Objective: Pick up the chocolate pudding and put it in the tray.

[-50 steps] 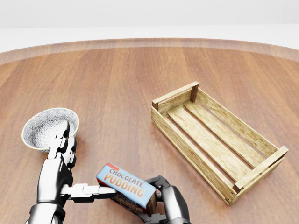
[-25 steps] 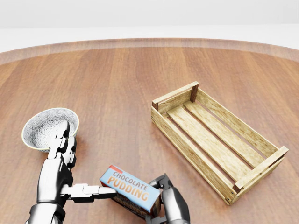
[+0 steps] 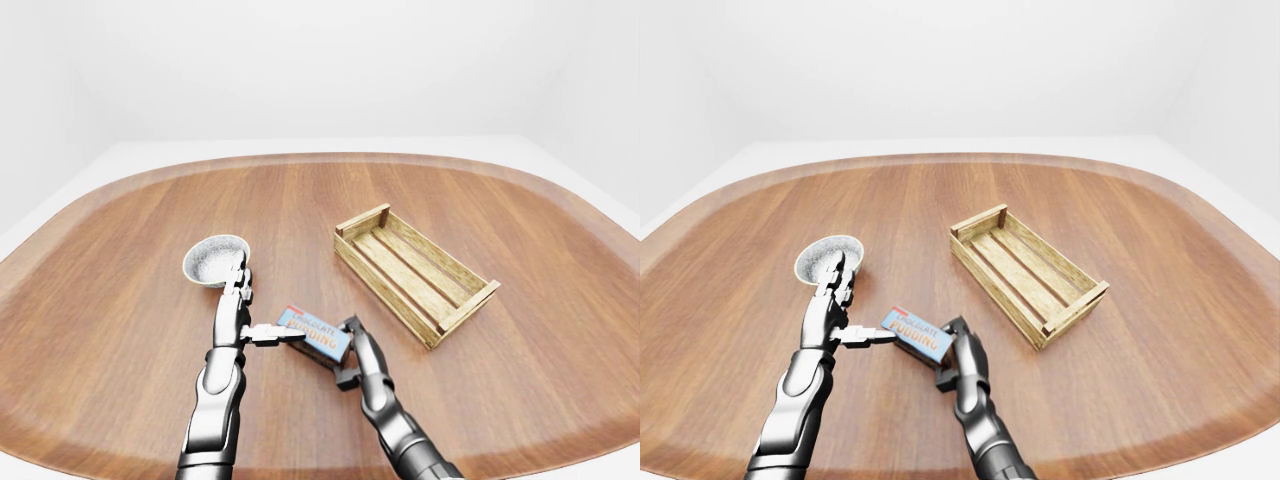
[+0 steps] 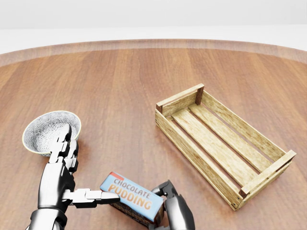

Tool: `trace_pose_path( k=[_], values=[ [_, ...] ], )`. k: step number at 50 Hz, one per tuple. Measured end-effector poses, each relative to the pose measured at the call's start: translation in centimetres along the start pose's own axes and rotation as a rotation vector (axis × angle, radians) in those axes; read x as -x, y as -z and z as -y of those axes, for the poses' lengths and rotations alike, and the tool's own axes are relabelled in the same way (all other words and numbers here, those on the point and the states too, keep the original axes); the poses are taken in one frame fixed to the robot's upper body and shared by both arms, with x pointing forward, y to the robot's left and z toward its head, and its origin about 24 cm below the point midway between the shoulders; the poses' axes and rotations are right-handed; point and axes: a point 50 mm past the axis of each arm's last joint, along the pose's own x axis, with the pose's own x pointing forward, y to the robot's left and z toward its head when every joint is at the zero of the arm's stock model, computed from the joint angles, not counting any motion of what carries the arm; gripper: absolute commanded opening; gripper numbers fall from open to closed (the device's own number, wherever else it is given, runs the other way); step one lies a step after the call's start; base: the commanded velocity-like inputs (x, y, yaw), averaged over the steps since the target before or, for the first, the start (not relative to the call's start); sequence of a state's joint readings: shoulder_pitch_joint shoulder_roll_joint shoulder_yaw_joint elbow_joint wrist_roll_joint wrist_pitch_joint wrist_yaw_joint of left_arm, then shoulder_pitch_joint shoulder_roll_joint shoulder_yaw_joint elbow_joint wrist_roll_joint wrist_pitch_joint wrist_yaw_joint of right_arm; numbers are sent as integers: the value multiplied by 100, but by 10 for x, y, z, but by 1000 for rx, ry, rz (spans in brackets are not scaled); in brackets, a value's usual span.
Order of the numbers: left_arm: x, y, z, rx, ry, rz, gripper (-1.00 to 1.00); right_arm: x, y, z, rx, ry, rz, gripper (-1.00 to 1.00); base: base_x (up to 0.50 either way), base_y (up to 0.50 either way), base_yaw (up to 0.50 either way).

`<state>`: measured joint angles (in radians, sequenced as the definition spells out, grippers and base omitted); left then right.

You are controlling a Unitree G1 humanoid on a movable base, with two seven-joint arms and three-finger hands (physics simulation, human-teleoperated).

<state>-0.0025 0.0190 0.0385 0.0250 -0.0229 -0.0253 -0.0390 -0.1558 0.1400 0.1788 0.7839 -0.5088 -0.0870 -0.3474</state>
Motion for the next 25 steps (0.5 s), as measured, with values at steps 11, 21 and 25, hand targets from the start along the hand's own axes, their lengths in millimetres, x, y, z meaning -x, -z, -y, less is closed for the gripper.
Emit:
trace_pose_path(
  k=[11,21,25],
  values=[
    [0,0,0,0,0,0,100,4,-2,3,-10,28,23,-100,0,0,0],
    [0,0,0,0,0,0,100,7,-5,7,-32,57,47,-100,0,0,0],
    [0,0,0,0,0,0,100,8,-7,9,-40,69,54,-100,0,0,0]
  ],
)
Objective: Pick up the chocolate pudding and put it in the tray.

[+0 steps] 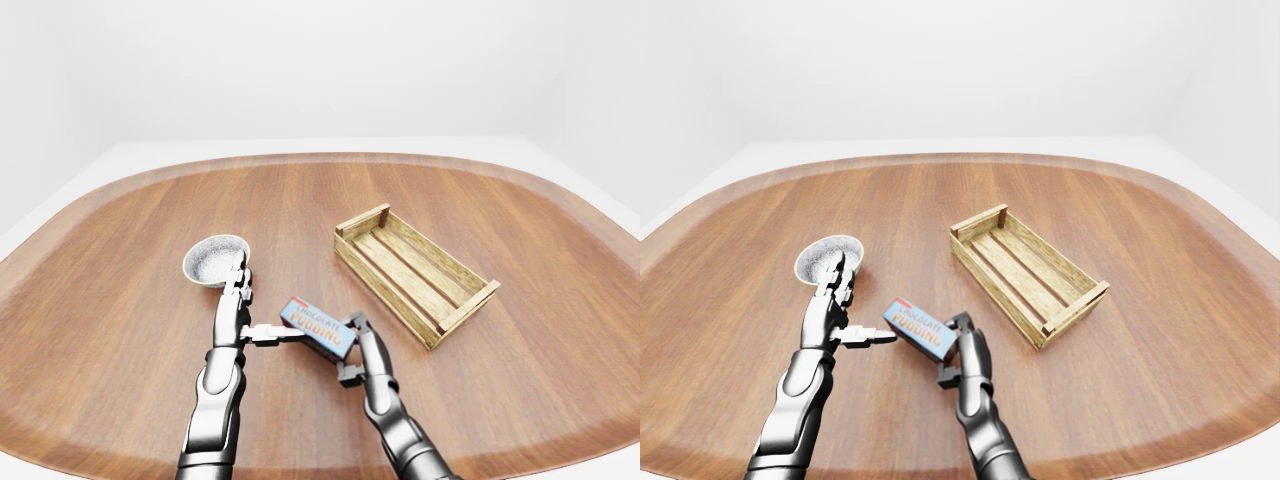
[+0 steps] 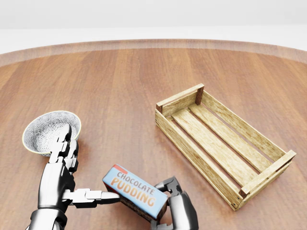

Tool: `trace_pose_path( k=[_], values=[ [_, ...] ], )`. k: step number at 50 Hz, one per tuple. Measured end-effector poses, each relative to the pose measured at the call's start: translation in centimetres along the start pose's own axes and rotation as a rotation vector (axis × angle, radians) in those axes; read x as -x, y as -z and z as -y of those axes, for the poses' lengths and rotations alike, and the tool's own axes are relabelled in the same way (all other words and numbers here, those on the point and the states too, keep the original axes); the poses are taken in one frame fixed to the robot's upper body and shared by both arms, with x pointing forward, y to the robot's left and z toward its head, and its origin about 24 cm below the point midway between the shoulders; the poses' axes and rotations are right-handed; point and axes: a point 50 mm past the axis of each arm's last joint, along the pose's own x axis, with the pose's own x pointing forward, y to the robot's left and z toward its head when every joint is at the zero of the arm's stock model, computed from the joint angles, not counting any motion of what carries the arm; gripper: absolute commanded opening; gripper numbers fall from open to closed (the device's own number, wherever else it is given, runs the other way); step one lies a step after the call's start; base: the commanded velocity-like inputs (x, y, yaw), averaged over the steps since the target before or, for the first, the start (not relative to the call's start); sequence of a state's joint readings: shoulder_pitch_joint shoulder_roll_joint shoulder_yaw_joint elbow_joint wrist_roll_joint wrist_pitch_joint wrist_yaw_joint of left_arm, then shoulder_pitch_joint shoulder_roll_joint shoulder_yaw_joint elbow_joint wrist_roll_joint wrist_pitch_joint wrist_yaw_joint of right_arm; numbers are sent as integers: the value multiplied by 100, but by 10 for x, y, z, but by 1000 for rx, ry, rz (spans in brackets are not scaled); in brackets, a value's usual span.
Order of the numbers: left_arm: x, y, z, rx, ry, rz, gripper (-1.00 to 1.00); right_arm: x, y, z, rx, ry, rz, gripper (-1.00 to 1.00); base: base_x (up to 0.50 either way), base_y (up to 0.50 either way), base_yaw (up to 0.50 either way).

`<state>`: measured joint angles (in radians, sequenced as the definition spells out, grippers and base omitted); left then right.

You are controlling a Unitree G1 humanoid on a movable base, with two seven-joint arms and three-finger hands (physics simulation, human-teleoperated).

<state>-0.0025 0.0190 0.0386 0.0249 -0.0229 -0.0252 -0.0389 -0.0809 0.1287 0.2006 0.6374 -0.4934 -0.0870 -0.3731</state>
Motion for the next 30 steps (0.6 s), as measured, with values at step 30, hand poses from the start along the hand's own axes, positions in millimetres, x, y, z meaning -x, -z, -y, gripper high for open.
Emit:
trace_pose_path(
  k=[30],
  values=[
    [0,0,0,0,0,0,100,-16,-31,39,-161,105,109,-100,0,0,0]
  ],
)
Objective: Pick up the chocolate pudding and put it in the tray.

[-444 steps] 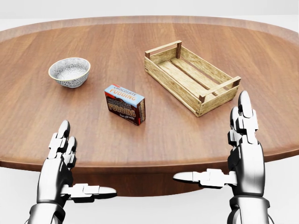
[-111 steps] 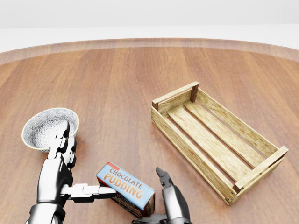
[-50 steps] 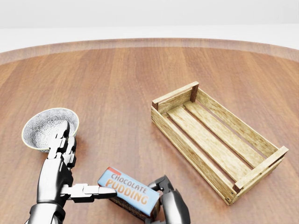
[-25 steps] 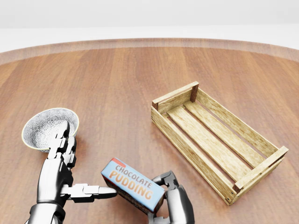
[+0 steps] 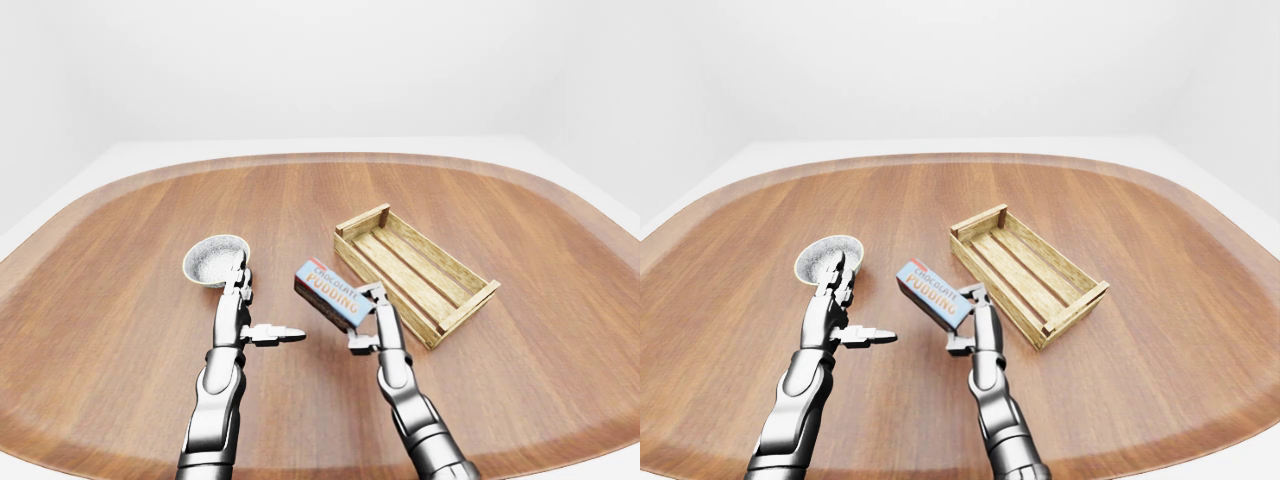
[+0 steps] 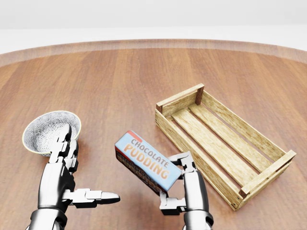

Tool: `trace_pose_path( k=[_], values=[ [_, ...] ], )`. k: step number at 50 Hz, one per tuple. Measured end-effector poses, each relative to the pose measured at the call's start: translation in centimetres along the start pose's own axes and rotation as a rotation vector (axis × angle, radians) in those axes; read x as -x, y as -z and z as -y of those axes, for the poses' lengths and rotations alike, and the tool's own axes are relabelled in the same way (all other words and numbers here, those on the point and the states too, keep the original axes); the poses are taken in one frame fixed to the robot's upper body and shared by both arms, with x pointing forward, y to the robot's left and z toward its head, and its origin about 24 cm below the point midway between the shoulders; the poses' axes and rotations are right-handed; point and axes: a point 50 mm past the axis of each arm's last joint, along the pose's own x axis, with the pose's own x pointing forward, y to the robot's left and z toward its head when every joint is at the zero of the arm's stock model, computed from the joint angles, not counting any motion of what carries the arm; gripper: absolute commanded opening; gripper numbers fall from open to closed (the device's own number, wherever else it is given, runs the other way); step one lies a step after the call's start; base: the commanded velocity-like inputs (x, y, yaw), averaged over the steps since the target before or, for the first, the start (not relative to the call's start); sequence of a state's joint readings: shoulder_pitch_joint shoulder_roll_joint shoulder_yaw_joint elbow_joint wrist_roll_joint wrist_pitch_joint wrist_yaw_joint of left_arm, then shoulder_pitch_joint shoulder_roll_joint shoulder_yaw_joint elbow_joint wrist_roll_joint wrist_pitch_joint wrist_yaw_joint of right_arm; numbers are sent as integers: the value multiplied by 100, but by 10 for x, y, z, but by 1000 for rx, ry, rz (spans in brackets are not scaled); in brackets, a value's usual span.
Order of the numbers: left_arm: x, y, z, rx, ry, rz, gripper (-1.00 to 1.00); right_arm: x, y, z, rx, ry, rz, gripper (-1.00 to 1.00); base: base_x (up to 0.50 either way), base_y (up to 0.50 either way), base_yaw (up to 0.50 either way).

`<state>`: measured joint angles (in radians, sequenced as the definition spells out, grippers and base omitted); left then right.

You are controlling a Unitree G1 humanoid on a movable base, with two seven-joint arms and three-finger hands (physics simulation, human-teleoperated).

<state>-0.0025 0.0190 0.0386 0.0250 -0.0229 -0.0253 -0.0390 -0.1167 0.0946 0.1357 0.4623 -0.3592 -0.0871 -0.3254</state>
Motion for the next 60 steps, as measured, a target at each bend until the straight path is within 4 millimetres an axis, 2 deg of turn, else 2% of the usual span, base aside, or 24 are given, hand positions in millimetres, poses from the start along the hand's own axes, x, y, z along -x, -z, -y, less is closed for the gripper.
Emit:
trace_pose_path(
  k=[20,32,51,60],
  values=[
    [0,0,0,0,0,0,100,-20,-48,28,-66,37,181,-100,0,0,0],
    [0,0,0,0,0,0,100,-44,-71,52,-48,89,247,-100,0,0,0],
    [0,0,0,0,0,0,100,-97,-82,97,-4,165,148,-100,0,0,0],
    [0,0,0,0,0,0,100,-113,-80,120,25,221,53,-100,0,0,0]
  ],
)
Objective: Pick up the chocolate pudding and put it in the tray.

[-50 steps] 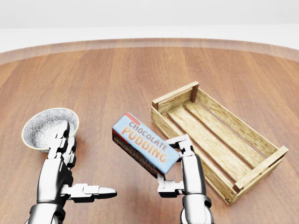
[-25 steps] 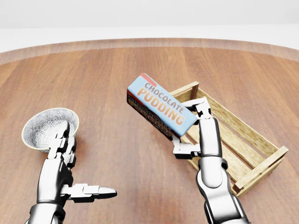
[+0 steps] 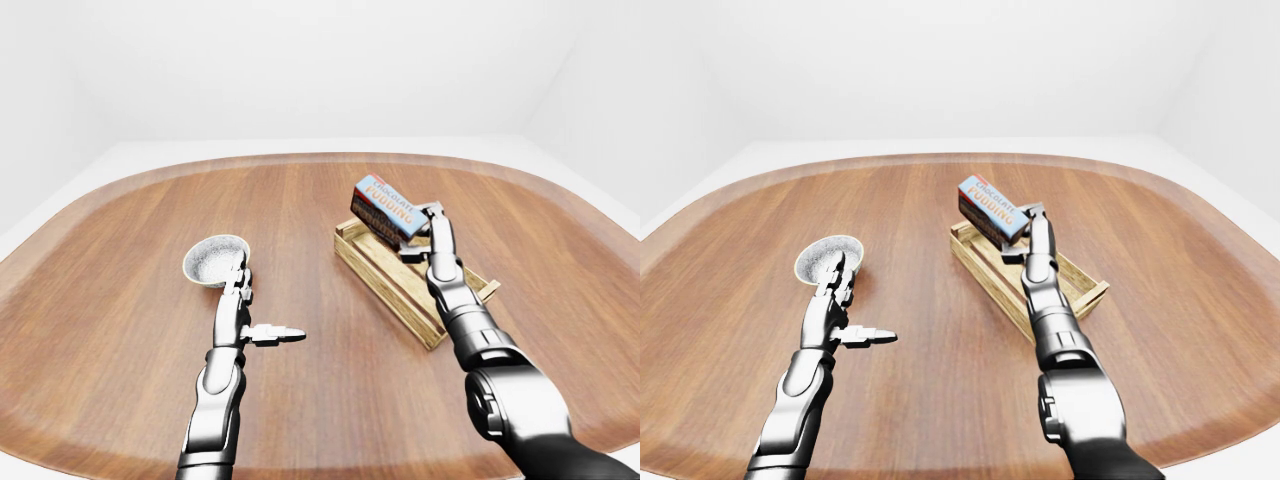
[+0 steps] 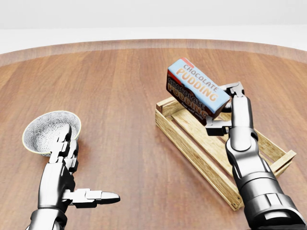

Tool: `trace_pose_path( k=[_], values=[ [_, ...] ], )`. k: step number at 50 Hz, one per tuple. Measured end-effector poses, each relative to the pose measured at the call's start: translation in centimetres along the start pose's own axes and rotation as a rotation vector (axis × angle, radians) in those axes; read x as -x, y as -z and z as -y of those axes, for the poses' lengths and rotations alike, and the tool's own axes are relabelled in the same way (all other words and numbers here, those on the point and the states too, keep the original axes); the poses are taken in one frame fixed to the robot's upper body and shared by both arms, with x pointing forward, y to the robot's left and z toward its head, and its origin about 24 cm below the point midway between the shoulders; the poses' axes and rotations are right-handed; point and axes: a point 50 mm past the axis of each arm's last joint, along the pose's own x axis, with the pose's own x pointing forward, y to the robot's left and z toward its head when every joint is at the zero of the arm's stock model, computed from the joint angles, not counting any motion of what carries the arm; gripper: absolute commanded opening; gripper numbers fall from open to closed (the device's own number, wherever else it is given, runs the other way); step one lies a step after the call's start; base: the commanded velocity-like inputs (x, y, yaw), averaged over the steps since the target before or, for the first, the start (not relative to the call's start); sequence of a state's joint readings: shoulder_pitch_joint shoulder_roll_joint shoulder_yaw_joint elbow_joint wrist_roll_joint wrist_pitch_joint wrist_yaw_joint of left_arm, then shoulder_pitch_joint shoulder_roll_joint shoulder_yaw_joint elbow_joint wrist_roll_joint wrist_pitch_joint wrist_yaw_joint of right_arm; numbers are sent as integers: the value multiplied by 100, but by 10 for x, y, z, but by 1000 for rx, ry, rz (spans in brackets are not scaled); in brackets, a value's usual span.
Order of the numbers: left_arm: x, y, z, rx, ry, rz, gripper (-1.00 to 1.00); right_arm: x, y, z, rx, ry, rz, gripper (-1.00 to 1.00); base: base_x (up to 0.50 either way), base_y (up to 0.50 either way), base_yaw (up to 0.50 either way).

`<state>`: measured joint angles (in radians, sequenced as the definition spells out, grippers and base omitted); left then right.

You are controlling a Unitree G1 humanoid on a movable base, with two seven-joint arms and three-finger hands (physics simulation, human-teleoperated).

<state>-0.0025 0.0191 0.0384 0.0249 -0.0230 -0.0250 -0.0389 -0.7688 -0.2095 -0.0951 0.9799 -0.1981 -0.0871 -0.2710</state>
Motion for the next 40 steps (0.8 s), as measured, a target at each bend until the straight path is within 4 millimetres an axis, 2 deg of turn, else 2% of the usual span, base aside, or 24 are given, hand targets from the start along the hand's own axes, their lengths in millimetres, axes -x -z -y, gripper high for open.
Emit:
trace_pose_path(
  k=[9,19,40],
  values=[
    [0,0,0,0,0,0,100,-11,7,23,35,67,-81,-100,0,0,0],
    [-1,1,1,-1,2,-4,100,-13,19,42,68,123,-148,-100,0,0,0],
    [-1,1,1,-1,3,-6,100,-9,37,55,118,161,-218,-100,0,0,0]
  ],
)
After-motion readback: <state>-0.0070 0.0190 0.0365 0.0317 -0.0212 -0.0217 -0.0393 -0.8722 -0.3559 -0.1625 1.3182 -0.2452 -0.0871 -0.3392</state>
